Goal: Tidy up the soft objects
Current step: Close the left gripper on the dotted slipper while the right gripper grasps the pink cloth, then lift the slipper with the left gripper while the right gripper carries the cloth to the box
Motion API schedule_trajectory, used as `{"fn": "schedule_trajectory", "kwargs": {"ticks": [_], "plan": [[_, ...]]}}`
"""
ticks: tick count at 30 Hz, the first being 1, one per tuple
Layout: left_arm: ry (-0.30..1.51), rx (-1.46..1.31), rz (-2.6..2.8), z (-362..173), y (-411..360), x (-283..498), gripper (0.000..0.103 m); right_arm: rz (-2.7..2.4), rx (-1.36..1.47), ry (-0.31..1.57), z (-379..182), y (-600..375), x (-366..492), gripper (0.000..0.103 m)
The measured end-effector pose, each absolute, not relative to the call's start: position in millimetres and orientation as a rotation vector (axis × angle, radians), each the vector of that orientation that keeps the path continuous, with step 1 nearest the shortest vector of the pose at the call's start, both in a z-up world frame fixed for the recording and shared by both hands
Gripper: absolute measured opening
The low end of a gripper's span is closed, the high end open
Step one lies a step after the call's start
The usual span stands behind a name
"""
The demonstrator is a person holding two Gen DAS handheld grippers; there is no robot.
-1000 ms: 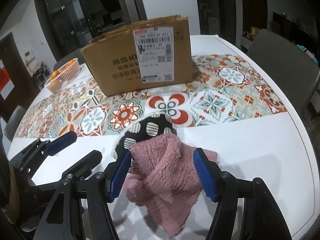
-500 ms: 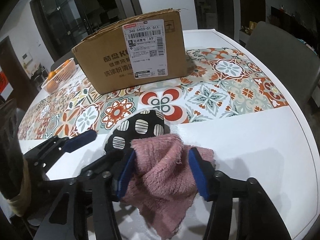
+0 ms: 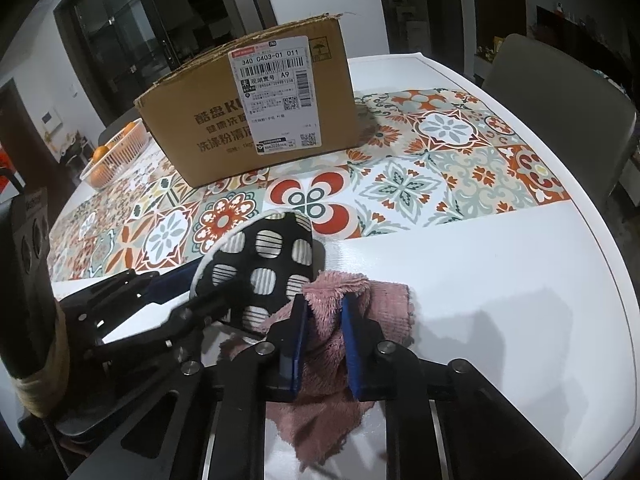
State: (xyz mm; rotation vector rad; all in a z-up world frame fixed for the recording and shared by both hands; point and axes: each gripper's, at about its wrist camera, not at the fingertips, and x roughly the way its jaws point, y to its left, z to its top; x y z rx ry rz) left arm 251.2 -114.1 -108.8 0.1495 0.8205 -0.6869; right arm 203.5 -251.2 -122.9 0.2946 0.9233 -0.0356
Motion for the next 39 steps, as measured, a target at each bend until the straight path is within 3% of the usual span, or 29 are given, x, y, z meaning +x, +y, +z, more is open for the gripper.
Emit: {"fn": "schedule_trajectory", "kwargs": {"ticks": [11, 39], "plan": [[0.755, 0.132, -0.555, -82, -106, 231, 0.015, -0.039, 0.314, 0.844, -101, -258, 189, 0.011], [0.451, 0.014, -0.435, 24, -73, 209, 0.014, -0.003, 0.299, 0.544, -4, -255, 183, 0.010]]}}
